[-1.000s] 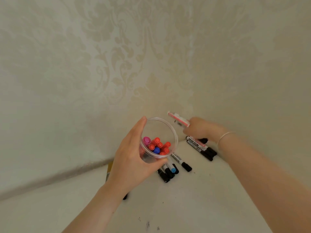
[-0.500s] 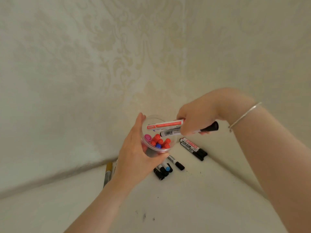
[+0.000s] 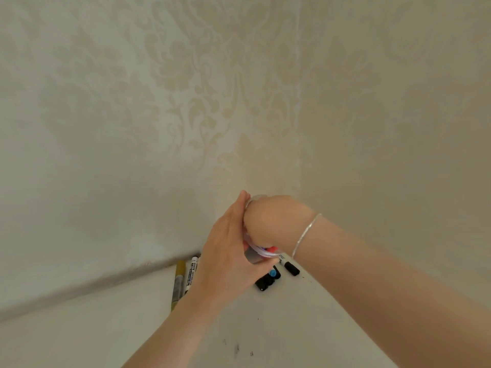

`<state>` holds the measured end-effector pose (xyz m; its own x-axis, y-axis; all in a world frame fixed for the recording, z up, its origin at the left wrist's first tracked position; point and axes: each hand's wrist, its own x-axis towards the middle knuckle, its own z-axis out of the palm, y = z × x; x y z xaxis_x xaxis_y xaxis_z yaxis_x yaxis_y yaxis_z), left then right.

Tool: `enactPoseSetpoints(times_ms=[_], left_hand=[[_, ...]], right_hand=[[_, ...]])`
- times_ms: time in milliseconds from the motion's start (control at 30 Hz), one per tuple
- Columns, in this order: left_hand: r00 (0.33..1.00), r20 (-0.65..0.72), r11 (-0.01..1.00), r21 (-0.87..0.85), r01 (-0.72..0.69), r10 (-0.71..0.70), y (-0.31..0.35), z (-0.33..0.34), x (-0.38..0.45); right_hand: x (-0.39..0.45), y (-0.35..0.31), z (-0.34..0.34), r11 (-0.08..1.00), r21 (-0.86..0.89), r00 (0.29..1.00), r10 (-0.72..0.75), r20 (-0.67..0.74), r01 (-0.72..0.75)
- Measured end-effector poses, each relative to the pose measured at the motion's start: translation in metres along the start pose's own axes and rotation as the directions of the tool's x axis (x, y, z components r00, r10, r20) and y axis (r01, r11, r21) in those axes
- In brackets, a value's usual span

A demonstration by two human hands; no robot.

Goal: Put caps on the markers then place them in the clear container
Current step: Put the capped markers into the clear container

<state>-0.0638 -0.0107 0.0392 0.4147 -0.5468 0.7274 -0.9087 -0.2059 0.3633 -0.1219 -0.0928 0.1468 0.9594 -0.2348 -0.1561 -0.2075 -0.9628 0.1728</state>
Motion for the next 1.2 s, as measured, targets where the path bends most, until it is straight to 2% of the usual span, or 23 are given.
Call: enactPoseSetpoints(times_ms=[67,133,167,300,467,567,733,900,967,1067,1200], left_hand=[[1.000,0.002,0.997,-0.071,0.014,-0.014,-0.003,-0.001,0.000],[1.000,0.008,0.997,-0.079,0.000,0.001,-0.005,-0.003,-0.002],[1.000,0.012,0.997,-0.076,-0.014,0.015,-0.006,-0.004,-0.003],[0.999,0.025,0.993,-0.118,-0.022,0.025,-0.005,-0.001,-0.006],[0.998,0.035,0.997,-0.057,-0.056,0.058,-0.006,0.005,-0.005],[0.997,0.026,0.997,-0.038,-0.069,0.070,-0.007,0.005,-0.004],[1.000,0.019,0.985,-0.170,-0.015,0.018,-0.003,0.004,-0.001],[1.000,0.029,0.985,-0.175,0.008,-0.003,-0.004,0.004,0.000],[1.000,0.023,0.987,-0.161,0.010,-0.006,-0.005,0.005,0.000],[1.000,0.012,0.986,-0.167,0.008,-0.006,-0.007,0.007,-0.002],[0.998,-0.023,0.983,-0.174,-0.056,0.052,-0.009,0.009,-0.006]], right_hand=[[0.002,0.003,-0.003,0.999,-0.026,0.997,-0.031,-0.068,0.029],[0.001,0.008,0.000,0.996,-0.067,0.982,-0.064,-0.179,0.053],[0.001,0.011,0.002,0.997,-0.058,0.981,-0.061,-0.184,0.051],[0.008,0.018,0.005,1.000,0.027,0.998,-0.007,-0.070,0.009],[0.018,0.024,0.012,0.986,0.164,0.999,-0.025,0.043,0.018],[0.014,0.030,0.006,0.956,0.291,0.999,-0.040,0.036,0.028],[0.014,0.034,0.002,0.917,0.397,0.998,-0.011,-0.058,0.033],[0.012,0.046,-0.002,0.839,0.542,0.995,0.013,-0.101,0.044],[0.007,0.051,-0.004,0.849,0.527,0.998,-0.027,-0.050,0.049],[0.001,0.050,-0.004,0.915,0.400,0.994,-0.086,0.067,0.053],[0.005,0.039,0.006,0.953,0.287,0.995,-0.087,-0.045,0.096]])
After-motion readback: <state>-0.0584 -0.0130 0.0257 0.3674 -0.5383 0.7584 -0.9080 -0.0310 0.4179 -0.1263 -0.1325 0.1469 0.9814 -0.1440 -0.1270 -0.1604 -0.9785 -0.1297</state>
